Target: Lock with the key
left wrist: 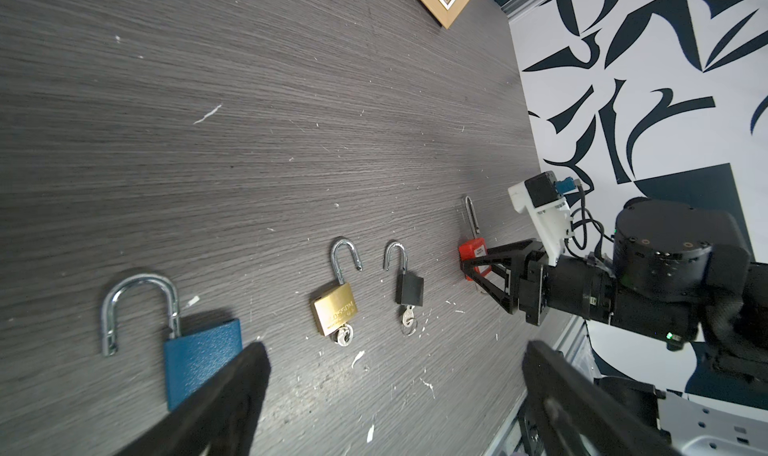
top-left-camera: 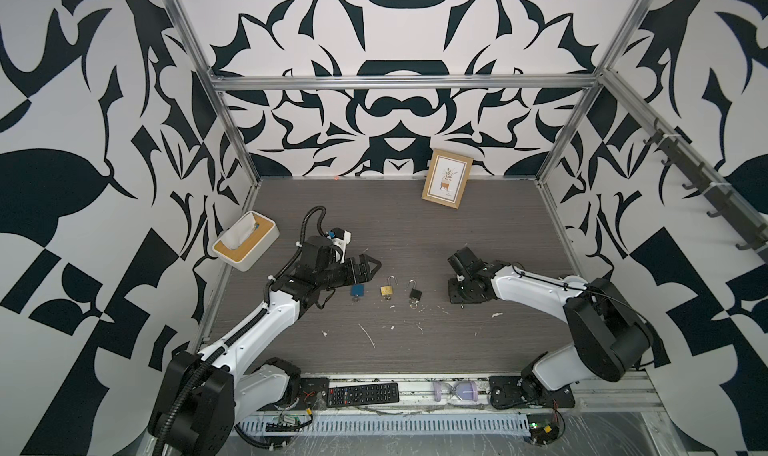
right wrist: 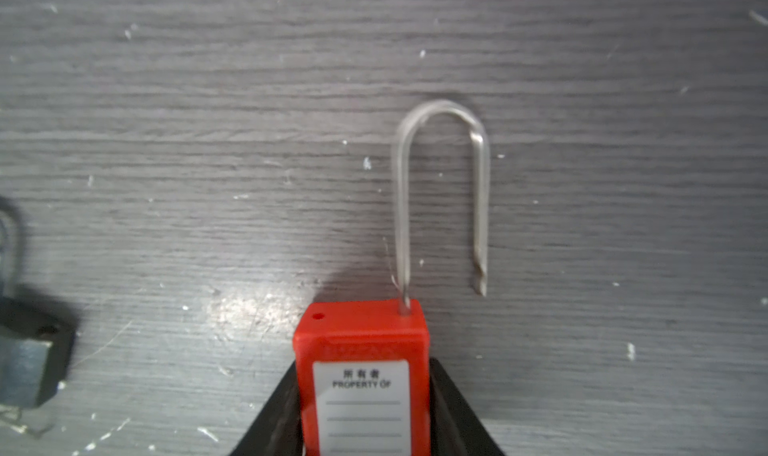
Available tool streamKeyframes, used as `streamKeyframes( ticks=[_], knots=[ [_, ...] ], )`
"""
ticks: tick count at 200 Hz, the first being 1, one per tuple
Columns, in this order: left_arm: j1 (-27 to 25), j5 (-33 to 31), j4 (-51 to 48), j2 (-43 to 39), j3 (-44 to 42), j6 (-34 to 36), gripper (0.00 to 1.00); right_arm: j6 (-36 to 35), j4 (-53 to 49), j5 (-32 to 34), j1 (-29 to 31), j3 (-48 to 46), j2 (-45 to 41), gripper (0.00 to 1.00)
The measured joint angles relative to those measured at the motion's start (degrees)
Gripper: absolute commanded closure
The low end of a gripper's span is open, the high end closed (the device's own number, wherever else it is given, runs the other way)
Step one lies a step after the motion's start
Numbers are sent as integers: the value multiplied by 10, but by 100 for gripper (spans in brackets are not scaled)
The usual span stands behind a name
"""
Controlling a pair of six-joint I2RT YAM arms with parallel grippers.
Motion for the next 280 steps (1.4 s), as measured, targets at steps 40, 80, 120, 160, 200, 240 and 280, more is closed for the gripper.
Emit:
streamKeyframes(
  ticks=[40, 80, 120, 160, 200, 240, 280],
  knots=[
    [-4, 0, 4, 12, 0, 4, 2, -10, -8, 12, 3, 0, -6, 82],
    [-24, 7, 6, 28, 11, 12, 3, -61, -34, -5, 10, 17, -41, 100],
    [-43, 89, 25, 60, 46, 32, 11, -142, -22, -110, 50, 48, -104, 100],
    [-68, 143, 55, 110, 55, 34, 14, -184, -7, -161, 85, 69, -128, 100],
    [-106, 155, 68, 139, 65, 33, 20, -205, -9, -162, 112, 108, -118, 100],
    [-115, 166, 88, 153, 68, 22, 29, -217, -26, -151, 129, 129, -103, 100],
    [-115, 176, 101, 160, 68, 17, 38, -227, -39, -134, 152, 148, -87, 100]
  ],
)
